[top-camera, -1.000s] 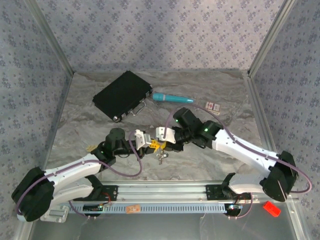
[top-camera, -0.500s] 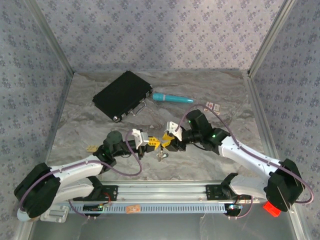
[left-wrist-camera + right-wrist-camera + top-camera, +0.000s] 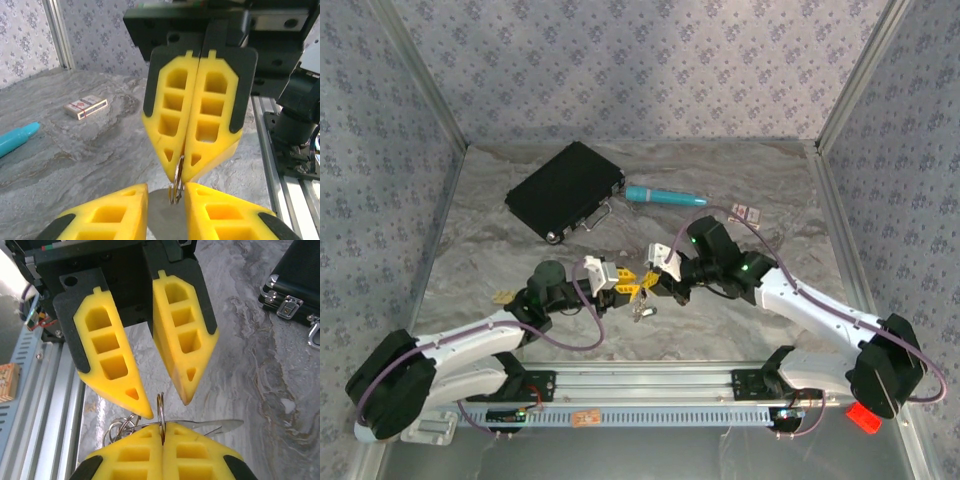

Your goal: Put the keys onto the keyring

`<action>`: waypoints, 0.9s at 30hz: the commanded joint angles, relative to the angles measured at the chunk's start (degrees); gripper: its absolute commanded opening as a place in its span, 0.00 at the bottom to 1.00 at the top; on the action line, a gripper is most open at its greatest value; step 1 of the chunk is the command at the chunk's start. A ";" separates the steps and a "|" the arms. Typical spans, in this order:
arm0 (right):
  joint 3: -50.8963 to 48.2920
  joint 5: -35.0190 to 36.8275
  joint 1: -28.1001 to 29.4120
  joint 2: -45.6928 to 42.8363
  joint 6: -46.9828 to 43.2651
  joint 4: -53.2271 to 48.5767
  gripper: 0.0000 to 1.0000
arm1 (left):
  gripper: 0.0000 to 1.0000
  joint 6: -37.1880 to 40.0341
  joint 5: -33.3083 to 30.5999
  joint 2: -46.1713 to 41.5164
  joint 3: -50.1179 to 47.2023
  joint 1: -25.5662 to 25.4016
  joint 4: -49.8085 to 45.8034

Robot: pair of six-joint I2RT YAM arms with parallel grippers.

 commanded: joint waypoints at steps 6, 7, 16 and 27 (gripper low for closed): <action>11.62 11.02 4.27 5.63 -12.22 -19.59 0.00 | 0.23 2.95 -0.64 -1.11 2.98 -0.54 -6.27; 12.19 11.08 4.55 6.07 -12.61 -19.77 0.00 | 0.22 2.95 -0.46 -1.00 3.05 -0.53 -6.21; 15.17 9.79 6.11 7.97 -13.68 -19.15 0.00 | 0.01 4.08 1.40 -1.08 3.49 -0.54 -6.97; 0.76 3.55 0.94 -1.21 0.59 0.99 0.34 | 0.00 0.61 0.36 -2.60 -0.68 -0.47 3.77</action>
